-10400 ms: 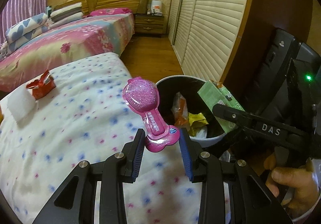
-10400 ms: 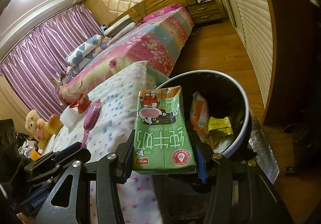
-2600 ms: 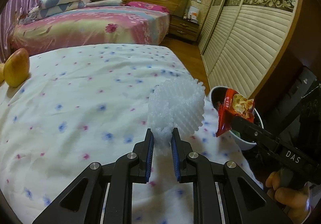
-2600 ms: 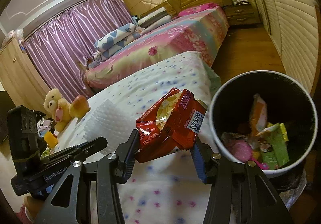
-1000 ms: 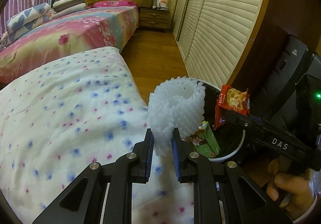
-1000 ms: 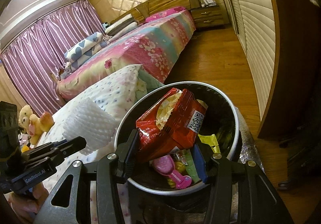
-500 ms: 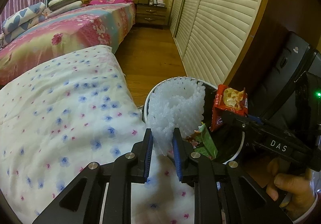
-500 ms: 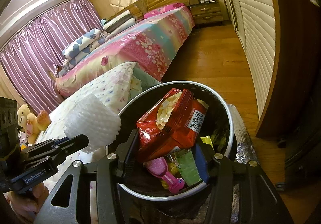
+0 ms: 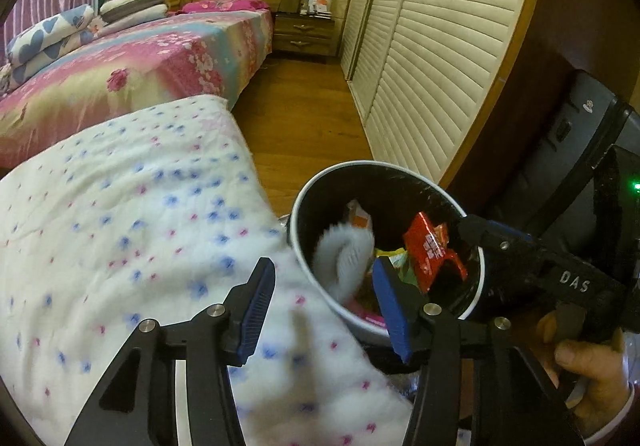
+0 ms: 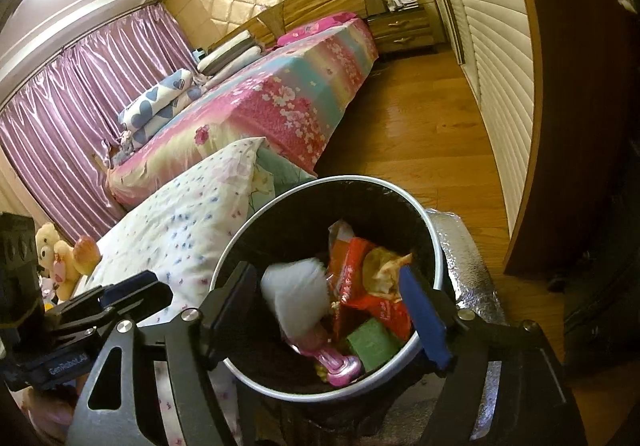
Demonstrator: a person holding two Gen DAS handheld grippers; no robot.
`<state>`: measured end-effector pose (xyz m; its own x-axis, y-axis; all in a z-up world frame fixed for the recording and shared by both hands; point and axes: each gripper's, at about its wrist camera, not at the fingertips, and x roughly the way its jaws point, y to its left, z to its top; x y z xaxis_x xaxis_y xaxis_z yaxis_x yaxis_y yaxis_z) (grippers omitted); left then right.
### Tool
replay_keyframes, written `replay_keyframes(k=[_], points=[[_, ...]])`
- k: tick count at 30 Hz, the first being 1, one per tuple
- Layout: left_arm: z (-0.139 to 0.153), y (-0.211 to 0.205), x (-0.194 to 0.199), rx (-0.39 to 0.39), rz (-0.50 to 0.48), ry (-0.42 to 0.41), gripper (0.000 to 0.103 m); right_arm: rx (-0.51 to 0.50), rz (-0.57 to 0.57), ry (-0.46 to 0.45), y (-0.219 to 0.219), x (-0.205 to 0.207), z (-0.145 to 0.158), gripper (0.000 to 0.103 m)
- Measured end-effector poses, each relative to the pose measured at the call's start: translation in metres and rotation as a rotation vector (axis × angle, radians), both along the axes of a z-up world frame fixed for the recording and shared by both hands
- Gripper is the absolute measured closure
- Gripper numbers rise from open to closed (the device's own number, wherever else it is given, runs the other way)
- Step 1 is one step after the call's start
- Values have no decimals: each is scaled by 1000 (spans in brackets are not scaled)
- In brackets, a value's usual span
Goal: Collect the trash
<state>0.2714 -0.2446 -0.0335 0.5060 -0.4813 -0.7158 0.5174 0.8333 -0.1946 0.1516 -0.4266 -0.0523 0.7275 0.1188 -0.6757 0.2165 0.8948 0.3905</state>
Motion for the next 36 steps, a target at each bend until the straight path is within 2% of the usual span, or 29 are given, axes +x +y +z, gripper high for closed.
replay_keyframes(k=[5, 13, 21, 25, 30, 31, 33, 35, 36], points=[[-6, 25, -11, -17, 51, 13, 51, 8, 1, -19, 9, -8, 3, 26], [-6, 77, -41, -81, 153, 26, 49, 7, 18, -77, 42, -26, 14, 15], [1, 127, -78, -102, 245, -11, 45, 14, 65, -119, 83, -39, 17, 12], [11, 146, -98, -104, 274, -55, 45, -4, 96, -134, 99, -41, 22, 12], [32, 165, -125, -117, 314, -159, 43, -78, 119, -202, 114, -46, 46, 12], [36, 168, -129, -120, 324, -180, 40, -96, 120, -220, 117, -49, 51, 11], [43, 173, -143, -127, 350, -240, 33, -150, 114, -272, 123, -54, 65, 1], [47, 176, -157, -115, 395, -311, 8, -199, 111, -328, 130, -62, 72, 0], [45, 179, -164, -105, 417, -334, 2, -230, 112, -350, 134, -65, 73, 0]])
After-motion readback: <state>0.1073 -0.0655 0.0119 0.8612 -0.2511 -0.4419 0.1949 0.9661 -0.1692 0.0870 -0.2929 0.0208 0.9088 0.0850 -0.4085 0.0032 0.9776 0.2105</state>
